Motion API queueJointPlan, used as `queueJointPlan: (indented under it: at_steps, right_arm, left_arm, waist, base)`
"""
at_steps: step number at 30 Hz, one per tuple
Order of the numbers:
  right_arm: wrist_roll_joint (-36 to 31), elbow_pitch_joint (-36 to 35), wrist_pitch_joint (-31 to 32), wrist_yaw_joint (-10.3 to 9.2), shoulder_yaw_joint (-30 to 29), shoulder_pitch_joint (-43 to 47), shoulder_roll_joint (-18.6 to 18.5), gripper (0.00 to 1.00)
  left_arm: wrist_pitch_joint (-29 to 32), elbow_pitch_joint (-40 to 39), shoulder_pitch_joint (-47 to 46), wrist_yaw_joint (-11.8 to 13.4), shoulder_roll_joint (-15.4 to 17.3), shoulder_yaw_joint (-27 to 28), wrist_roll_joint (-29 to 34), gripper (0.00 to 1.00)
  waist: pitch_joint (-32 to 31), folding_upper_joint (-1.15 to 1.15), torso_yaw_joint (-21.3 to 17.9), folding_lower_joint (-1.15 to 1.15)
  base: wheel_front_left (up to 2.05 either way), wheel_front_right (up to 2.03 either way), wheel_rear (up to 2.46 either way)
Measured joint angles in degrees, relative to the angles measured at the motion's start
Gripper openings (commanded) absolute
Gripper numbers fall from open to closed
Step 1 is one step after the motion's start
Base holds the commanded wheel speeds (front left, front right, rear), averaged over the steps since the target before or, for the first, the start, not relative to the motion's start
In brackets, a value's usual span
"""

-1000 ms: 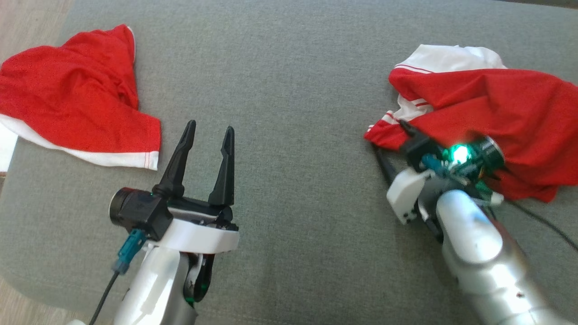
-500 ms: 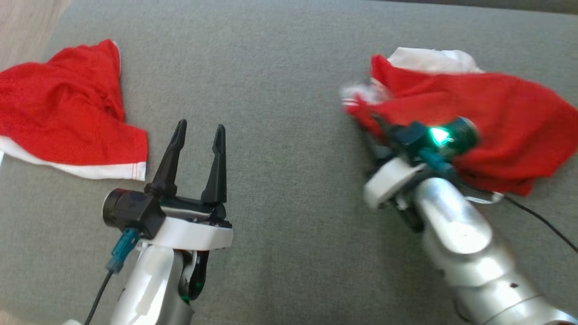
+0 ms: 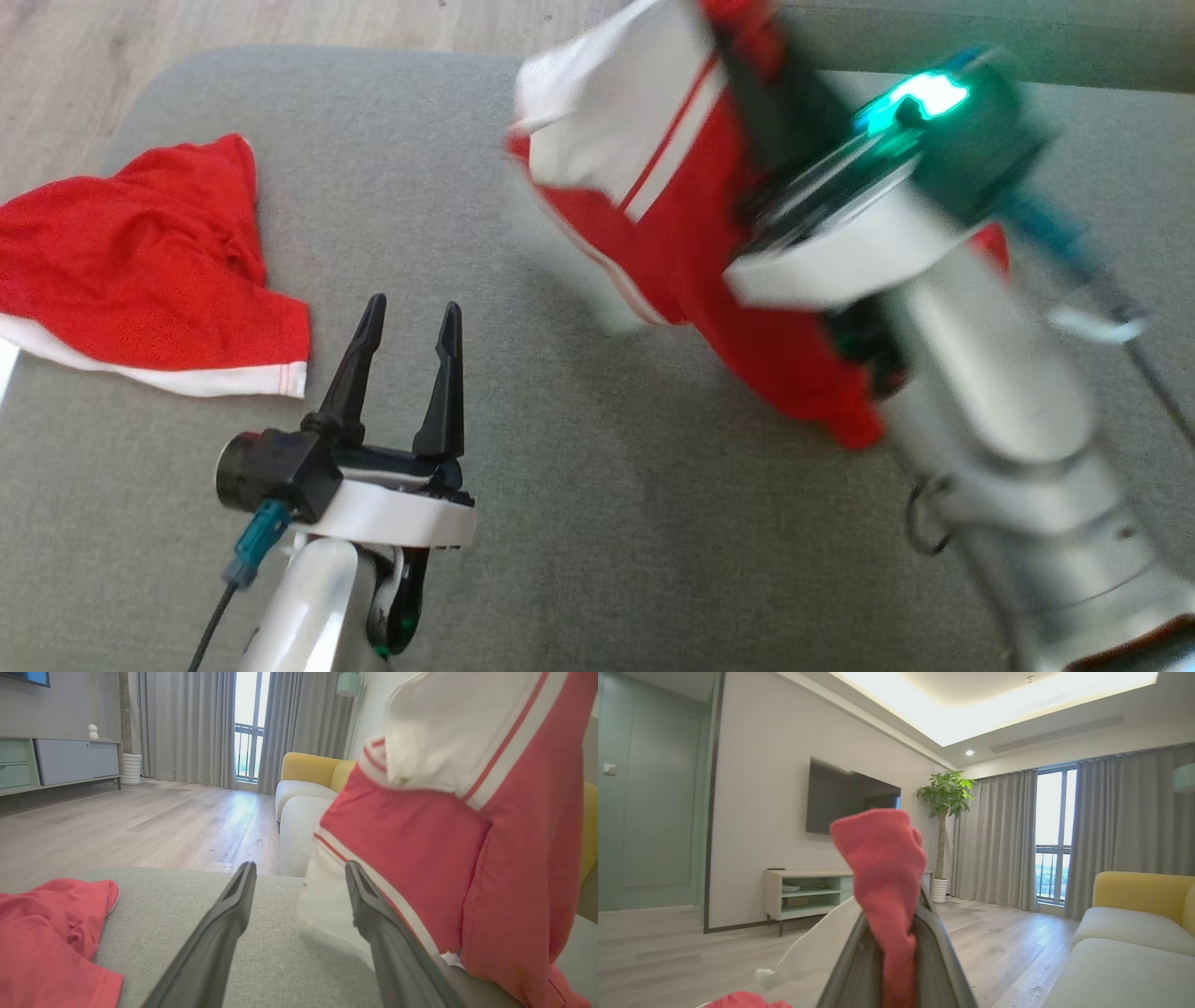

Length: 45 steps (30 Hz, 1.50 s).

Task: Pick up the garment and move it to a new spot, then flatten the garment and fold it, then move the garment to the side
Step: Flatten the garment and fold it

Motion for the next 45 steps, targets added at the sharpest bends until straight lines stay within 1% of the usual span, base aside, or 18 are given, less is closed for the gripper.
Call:
queueJointPlan:
  at_steps: [2, 5, 6, 7, 9, 10, 11, 12, 13, 16, 19, 23, 27, 31, 35, 40, 43, 45]
  right_arm:
    - [1.48, -0.97, 2.21, 0.0, -3.34, -0.86, -1.4, 0.0]
    - [3.39, 0.74, 4.95, -0.01, -7.92, -3.73, -5.45, 0.0]
    - [3.39, 0.74, 4.95, -0.01, -7.92, -3.73, -5.45, 0.0]
    - [4.23, 2.6, 5.69, -0.01, -8.93, -5.14, -6.9, 0.0]
    - [3.16, 7.62, 6.52, -0.01, -8.6, -8.39, -10.36, 0.0]
    - [3.54, 10.73, 6.59, -0.01, -8.72, -10.09, -11.17, 0.0]
    - [4.92, 18.13, 8.28, -0.01, -9.12, -13.57, -11.54, 0.0]
    - [4.99, 21.78, 8.26, -0.01, -9.12, -15.27, -11.5, 0.72]
    - [5.6, 25.77, 9.1, -0.01, -9.16, -17.03, -11.38, 1.0]
    - [3.78, 35.48, 11.73, -0.01, -5.14, -21.79, -12.54, 1.0]
    - [1.49, 40.95, 11.21, -0.01, -1.92, -25.13, -12.8, 1.0]
    - [2.93, 44.48, 7.72, -0.01, -0.11, -26.13, -11.89, 1.0]
    - [6.08, 44.79, 4.16, -0.01, 1.97, -26.08, -11.92, 1.0]
    - [8.79, 41.41, 1.66, -0.01, 4.87, -25.71, -12.51, 1.0]
    - [10.03, 36.96, -0.79, -0.01, 4.44, -23.04, -14.18, 1.0]
    - [8.96, 28.78, -1.91, -0.01, -0.13, -14.91, -13.71, 1.0]
    - [5.35, 22.01, -1.92, -0.01, -5.86, -7.49, -12.22, 1.0]
    - [2.78, 16.86, -1.94, -0.01, -10.36, -1.51, -10.26, 1.0]
  left_arm:
    - [0.0, -0.18, 0.0, 0.0, 0.0, -0.01, -0.11, 1.0]
    - [0.0, -0.62, -0.04, 0.0, 0.0, -0.35, -0.14, 1.0]
    - [0.0, -0.62, -0.04, 0.0, 0.0, -0.35, -0.14, 1.0]
    - [0.0, -0.68, -0.08, 0.0, 0.0, -0.53, -0.43, 1.0]
    - [0.0, -0.67, -0.13, 0.0, 0.0, -0.83, -0.96, 1.0]
    - [0.0, -0.66, -0.17, 0.0, 0.0, -1.03, -0.97, 1.0]
    - [0.0, -0.66, -0.34, 0.0, 0.0, -1.62, -1.14, 1.0]
    - [0.0, -0.65, -0.47, 0.0, 0.0, -2.04, -1.46, 1.0]
    - [0.0, -0.62, -0.71, 0.0, 0.0, -2.44, -1.62, 1.0]
    - [0.0, -0.6, -1.94, 0.03, -0.01, -3.43, -1.99, 1.0]
    - [0.0, -0.67, -2.77, 0.36, -0.03, -4.12, -2.55, 1.0]
    - [0.0, -0.67, -2.82, 0.8, -0.07, -3.82, -2.55, 1.0]
    - [0.0, -0.78, -2.82, 0.88, -0.12, -2.43, -2.55, 1.0]
    - [0.0, -1.01, -2.57, 1.2, -0.13, -0.53, -2.36, 1.0]
    - [0.0, -1.85, -2.37, 0.92, -0.12, 0.05, -2.21, 1.0]
    - [0.0, -3.42, -1.8, 0.74, -0.12, 0.93, -1.8, 1.0]
    - [0.0, -4.31, -0.68, 0.71, -0.12, 1.04, -1.36, 1.0]
    - [0.0, -4.66, -0.12, 0.7, -0.12, 1.1, -1.27, 1.0]
  waist:
    - [-0.04, 0.0, 0.42, 0.0]
    - [0.51, 0.0, 1.12, 0.0]
    - [0.51, 0.0, 1.12, 0.0]
    - [0.8, 0.0, 1.4, 0.0]
    - [1.46, 0.0, 1.93, 0.01]
    - [1.83, 0.0, 2.22, 0.01]
    - [2.61, 0.0, 2.77, 0.01]
    - [3.04, 0.0, 3.06, 0.01]
    - [3.43, 0.0, 3.39, 0.01]
    - [4.43, 0.0, 4.5, 0.02]
    - [5.34, 0.0, 5.22, 0.02]
    - [5.59, 0.0, 4.82, 0.01]
    - [5.07, 0.0, 3.46, 0.01]
    - [4.26, 0.0, 1.08, 0.01]
    - [2.91, 0.0, -1.39, 0.01]
    - [0.84, 0.0, -4.32, 0.0]
    - [-0.36, 0.0, -5.93, 0.0]
    - [-1.06, 0.0, -6.86, 0.0]
  base:
    - [0.0, 0.0, 0.0]
    - [0.0, 0.0, 0.0]
    - [0.0, 0.0, 0.0]
    - [0.0, 0.0, 0.0]
    - [0.0, 0.0, 0.0]
    - [0.0, 0.0, 0.0]
    - [0.0, 0.0, 0.0]
    - [0.0, 0.0, 0.0]
    - [0.0, 0.0, 0.0]
    - [0.0, 0.0, 0.0]
    - [0.0, 0.0, 0.0]
    - [0.0, 0.0, 0.0]
    - [0.0, 0.0, 0.0]
    - [0.0, 0.0, 0.0]
    - [0.0, 0.0, 0.0]
    - [0.0, 0.0, 0.0]
    - [0.0, 0.0, 0.0]
    - [0.0, 0.0, 0.0]
